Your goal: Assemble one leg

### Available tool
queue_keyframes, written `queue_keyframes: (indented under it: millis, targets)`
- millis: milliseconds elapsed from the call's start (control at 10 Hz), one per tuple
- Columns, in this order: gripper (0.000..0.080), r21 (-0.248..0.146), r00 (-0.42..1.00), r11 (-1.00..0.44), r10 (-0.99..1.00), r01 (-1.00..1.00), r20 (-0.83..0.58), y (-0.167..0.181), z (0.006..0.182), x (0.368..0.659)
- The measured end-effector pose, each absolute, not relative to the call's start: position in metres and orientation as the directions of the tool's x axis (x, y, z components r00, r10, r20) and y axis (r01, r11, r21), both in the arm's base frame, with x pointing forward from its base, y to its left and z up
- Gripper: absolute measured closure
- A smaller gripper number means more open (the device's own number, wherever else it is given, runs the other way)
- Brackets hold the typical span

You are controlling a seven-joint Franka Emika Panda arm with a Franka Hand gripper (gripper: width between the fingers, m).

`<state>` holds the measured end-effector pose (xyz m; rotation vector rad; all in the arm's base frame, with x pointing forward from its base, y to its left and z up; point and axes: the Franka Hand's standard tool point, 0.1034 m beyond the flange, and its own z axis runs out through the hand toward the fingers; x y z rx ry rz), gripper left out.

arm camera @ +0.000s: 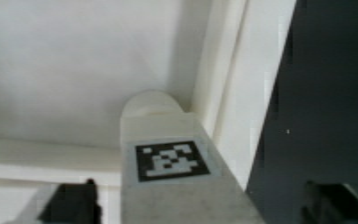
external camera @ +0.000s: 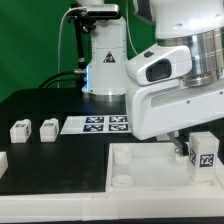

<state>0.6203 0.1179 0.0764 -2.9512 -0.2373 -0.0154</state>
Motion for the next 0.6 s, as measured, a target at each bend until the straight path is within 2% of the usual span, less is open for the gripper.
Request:
queue_keyframes:
  millis: [100, 200, 400, 600]
  targets:
    - [0.0419, -0.179, 0.987, -0.971, 0.157, 0.159, 0.024, 0.1180, 0.0762, 0.6202]
    - [0.0497, -0.174, 0.989, -0.974, 0.144, 0.146, 0.022, 0.1151, 0.0758, 0.6207]
    - [0.0498, -0.175, 0.996, -0.980, 0.091, 0.092, 0.013, 0.1136, 0.0752, 0.6209]
    - [0.0500, -0.194, 0.987, -0.969, -0.158, -0.151, 0.022, 0.1103, 0.0745, 0.6250]
